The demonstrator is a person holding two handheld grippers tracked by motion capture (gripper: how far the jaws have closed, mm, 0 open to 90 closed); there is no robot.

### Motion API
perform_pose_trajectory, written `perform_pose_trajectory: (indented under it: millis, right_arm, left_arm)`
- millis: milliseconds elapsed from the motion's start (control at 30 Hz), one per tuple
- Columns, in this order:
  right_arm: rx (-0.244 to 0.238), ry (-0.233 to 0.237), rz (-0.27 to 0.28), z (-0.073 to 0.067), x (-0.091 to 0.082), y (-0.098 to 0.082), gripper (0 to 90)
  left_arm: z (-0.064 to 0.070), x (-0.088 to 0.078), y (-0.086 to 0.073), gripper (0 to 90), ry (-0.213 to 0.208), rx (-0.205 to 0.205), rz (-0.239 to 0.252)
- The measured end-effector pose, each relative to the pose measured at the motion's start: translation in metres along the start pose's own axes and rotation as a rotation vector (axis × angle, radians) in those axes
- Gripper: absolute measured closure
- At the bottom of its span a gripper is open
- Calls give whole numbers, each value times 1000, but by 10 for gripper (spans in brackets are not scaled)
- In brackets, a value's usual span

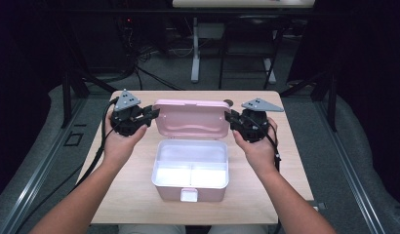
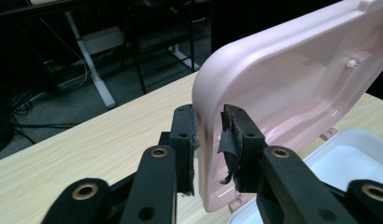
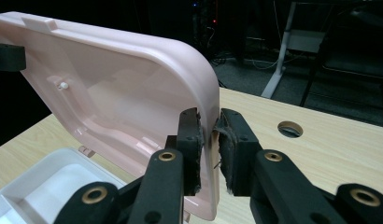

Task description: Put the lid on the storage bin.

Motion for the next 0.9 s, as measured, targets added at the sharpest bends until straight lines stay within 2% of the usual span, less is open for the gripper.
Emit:
perform_pose_trajectory:
  millis: [100,300,500,633,900]
  right_arm:
    - [-5,3,-3,0,-1,0,809]
    - [-15,-1,0,-3,1,0,812]
    - [-5,41,-3,-3,-7,-4,783]
    - [-7,61,-3,-5,-14,-9,771]
    - [-19,91,-23,-9,-26,-19,750]
  left_arm:
    - [1,-2,0,776,0,0,4]
    - [2,-7,-1,775,0,6,-2]
    - [8,-14,-2,758,-4,32,3]
    - [11,-19,-7,758,-26,16,14]
    - [22,-31,-13,738,-61,12,17]
Point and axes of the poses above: each handheld gripper's, and its own axes: x roughly forward along the jaws, y roughly out of its top, z roughly to its right, the point moved 6 cm from there along x, roughly forward along the jaws, and after that the axes turned 15 degrees about x, right-handed, at the moved point
